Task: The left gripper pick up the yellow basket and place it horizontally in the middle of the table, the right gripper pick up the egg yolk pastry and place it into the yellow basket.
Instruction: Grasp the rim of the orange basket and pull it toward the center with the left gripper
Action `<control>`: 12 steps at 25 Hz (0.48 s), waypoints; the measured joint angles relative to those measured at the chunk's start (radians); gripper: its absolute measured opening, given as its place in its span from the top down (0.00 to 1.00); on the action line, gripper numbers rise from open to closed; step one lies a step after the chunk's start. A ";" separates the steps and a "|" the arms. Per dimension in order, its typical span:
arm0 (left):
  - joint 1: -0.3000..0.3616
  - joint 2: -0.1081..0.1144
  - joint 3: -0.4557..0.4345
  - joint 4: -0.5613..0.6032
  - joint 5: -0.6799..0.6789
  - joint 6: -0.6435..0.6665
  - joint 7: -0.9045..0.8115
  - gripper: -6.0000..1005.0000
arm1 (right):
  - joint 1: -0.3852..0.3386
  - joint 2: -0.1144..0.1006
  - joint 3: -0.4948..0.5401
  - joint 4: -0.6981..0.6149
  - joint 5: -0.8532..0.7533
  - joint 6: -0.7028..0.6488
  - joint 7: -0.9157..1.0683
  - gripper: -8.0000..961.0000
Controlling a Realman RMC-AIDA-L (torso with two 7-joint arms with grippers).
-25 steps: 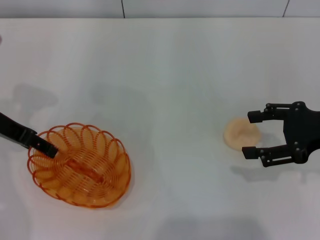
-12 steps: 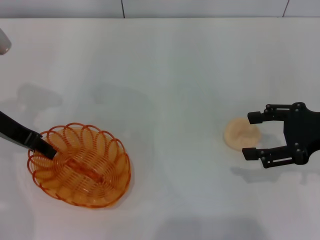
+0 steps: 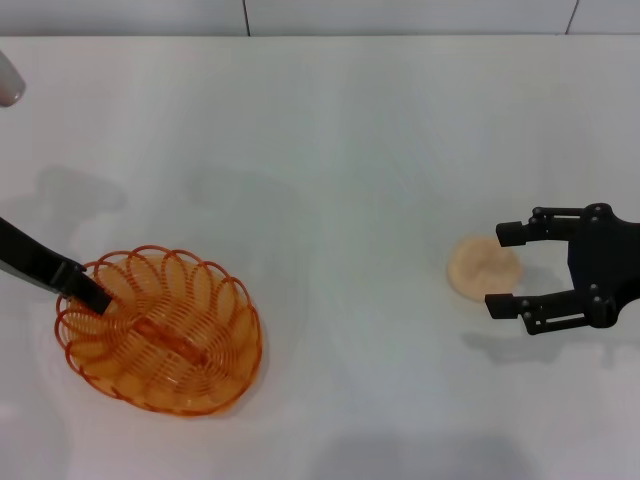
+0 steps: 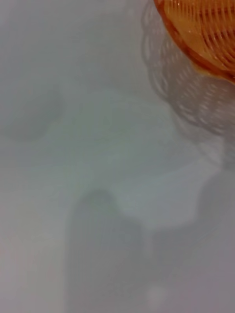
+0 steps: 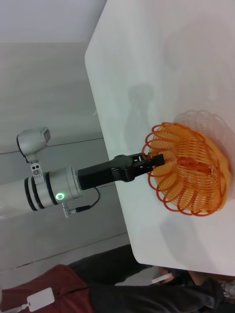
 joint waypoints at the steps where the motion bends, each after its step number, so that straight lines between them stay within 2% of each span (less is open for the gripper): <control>1: -0.001 0.000 0.001 0.000 0.000 0.000 0.001 0.68 | 0.000 0.000 0.000 0.000 0.000 0.000 0.000 0.12; 12: -0.014 0.006 0.012 -0.038 -0.001 -0.013 0.002 0.82 | 0.001 0.000 0.000 -0.006 0.000 -0.003 0.000 0.12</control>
